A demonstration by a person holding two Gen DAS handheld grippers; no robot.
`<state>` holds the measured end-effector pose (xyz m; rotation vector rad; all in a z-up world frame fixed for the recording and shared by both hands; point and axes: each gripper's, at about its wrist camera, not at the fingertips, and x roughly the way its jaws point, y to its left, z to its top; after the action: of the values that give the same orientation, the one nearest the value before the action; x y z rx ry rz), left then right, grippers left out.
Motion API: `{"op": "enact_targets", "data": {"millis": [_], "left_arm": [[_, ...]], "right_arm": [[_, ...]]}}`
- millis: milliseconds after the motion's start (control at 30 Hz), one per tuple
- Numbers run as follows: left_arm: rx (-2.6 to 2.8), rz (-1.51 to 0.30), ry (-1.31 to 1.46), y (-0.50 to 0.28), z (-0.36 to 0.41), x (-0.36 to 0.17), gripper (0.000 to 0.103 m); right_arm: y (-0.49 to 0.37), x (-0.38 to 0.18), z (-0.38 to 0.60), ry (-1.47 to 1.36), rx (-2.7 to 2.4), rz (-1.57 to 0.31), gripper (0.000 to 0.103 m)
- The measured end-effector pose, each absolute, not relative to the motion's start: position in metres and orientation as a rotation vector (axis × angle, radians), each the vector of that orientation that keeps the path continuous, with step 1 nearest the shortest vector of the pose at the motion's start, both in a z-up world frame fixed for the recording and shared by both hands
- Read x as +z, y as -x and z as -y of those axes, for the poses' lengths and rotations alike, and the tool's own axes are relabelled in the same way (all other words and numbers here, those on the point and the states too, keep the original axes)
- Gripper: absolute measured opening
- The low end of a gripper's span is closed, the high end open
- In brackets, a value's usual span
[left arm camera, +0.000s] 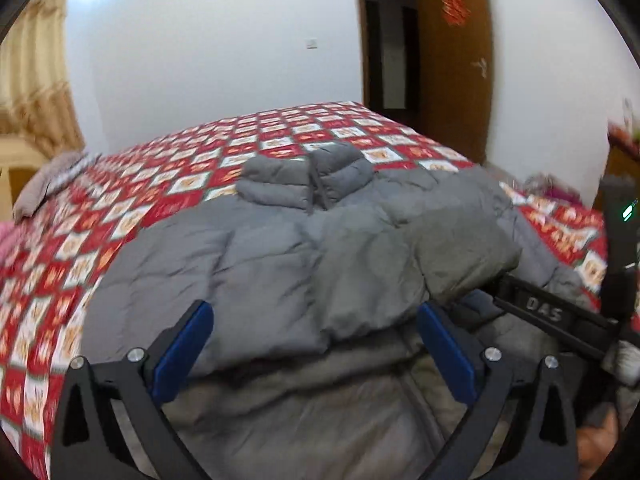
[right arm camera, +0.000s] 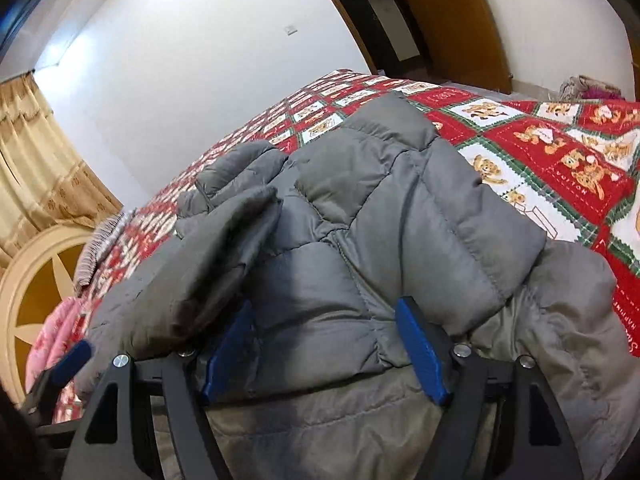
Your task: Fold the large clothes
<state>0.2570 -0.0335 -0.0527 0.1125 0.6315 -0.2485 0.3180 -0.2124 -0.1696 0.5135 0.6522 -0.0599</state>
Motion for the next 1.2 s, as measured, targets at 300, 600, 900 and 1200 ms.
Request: {"op": "enact_targets", "data": {"millis": [300, 600, 900, 1200], "left_arm": [[-0.149, -0.614, 0.058, -0.265, -0.062, -0.032, 0.103], [0.141, -0.745, 0.073, -0.35, -0.089, -0.076, 0.102], [0.213, -0.863, 0.029, -0.353, -0.083, -0.138, 0.103], [0.094, -0.854, 0.012, -0.337, -0.089, -0.102, 0.103]], "right_arm": [[-0.251, -0.106, 0.197, -0.301, -0.155, -0.476, 0.075], [-0.362, -0.096, 0.134, -0.067, 0.105, -0.733, 0.074], [-0.376, -0.169, 0.157, -0.076, 0.074, -0.849, 0.078], [-0.363, -0.136, 0.157, -0.064, 0.068, -0.841, 0.08]]}}
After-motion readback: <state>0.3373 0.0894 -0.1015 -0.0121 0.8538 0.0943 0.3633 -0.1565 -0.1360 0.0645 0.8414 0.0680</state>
